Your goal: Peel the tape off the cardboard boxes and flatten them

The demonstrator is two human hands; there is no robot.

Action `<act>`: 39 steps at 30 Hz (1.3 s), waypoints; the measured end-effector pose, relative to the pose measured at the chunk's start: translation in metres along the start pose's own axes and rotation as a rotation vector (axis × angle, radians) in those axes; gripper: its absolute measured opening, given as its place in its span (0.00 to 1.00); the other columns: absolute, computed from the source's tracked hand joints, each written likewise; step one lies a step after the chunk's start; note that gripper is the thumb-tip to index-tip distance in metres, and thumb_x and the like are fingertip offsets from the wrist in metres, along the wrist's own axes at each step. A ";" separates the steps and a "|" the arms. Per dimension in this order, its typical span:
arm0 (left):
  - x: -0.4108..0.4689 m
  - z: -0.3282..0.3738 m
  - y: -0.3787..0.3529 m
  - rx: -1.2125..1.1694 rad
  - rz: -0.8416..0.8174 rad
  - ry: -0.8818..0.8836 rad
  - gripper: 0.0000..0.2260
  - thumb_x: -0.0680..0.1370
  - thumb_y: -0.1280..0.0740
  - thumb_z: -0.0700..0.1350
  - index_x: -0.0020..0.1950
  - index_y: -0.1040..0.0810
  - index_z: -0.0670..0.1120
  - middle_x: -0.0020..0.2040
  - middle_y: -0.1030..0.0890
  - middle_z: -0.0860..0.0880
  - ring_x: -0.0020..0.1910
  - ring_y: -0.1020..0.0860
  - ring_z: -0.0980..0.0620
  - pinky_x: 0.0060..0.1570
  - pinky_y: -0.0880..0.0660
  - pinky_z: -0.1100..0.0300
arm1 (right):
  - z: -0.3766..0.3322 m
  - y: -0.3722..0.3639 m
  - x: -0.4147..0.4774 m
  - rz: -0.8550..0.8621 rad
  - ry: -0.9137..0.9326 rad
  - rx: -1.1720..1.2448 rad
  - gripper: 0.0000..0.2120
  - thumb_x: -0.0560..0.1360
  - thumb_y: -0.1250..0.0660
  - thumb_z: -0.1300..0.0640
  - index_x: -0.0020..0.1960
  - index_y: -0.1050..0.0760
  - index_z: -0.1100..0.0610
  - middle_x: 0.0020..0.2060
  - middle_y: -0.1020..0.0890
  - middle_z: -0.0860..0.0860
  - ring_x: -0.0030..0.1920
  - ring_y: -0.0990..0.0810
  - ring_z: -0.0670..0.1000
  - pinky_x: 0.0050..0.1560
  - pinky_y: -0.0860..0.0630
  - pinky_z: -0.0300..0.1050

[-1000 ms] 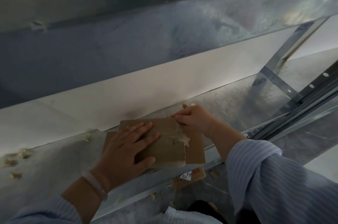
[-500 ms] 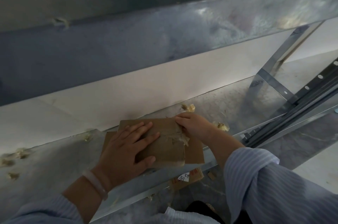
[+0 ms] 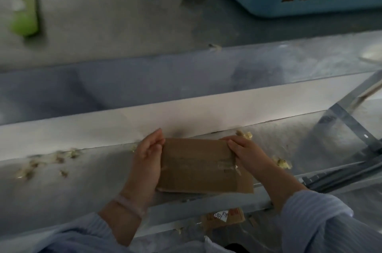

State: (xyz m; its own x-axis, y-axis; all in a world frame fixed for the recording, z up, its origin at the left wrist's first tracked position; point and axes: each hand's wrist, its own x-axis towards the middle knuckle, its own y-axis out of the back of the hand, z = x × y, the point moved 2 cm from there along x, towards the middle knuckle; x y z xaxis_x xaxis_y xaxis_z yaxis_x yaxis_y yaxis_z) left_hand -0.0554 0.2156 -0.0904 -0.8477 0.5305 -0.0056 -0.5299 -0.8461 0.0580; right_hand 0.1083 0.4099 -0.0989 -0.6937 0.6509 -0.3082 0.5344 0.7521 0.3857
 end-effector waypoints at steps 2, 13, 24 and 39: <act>0.013 -0.005 0.015 -0.053 0.097 0.167 0.18 0.79 0.40 0.30 0.51 0.21 0.53 0.57 0.20 0.44 0.52 0.21 0.53 0.57 0.24 0.60 | 0.000 -0.002 0.003 0.031 0.013 -0.027 0.12 0.83 0.43 0.56 0.55 0.21 0.47 0.49 0.20 0.44 0.51 0.22 0.46 0.45 0.29 0.33; 0.002 -0.021 0.016 0.063 -0.214 0.397 0.09 0.80 0.35 0.41 0.59 0.21 0.50 0.48 0.17 0.53 0.47 0.18 0.54 0.44 0.22 0.62 | -0.044 -0.028 0.004 0.104 0.297 -0.926 0.23 0.80 0.44 0.60 0.73 0.34 0.45 0.72 0.31 0.47 0.73 0.37 0.50 0.74 0.43 0.46; -0.020 -0.035 0.026 -0.396 -0.122 0.644 0.11 0.82 0.40 0.43 0.57 0.19 0.43 0.52 0.16 0.44 0.53 0.19 0.45 0.53 0.21 0.50 | -0.032 -0.088 -0.018 -0.183 0.553 -1.118 0.33 0.76 0.61 0.33 0.79 0.53 0.43 0.79 0.47 0.47 0.78 0.52 0.49 0.76 0.63 0.50; -0.002 -0.048 0.023 0.127 -0.081 0.452 0.06 0.78 0.33 0.39 0.47 0.17 0.47 0.40 0.16 0.49 0.41 0.17 0.51 0.42 0.20 0.62 | -0.033 -0.081 -0.013 -0.232 0.628 -1.076 0.30 0.78 0.54 0.34 0.78 0.50 0.41 0.78 0.45 0.43 0.78 0.51 0.46 0.77 0.63 0.47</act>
State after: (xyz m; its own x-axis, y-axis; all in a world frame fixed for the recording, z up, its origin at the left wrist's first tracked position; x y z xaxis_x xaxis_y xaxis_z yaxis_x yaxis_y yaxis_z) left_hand -0.0674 0.1931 -0.1371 -0.7450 0.4949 -0.4472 -0.6113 -0.7749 0.1608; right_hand 0.0579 0.3371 -0.0979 -0.9847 0.1332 -0.1124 -0.0866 0.1862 0.9787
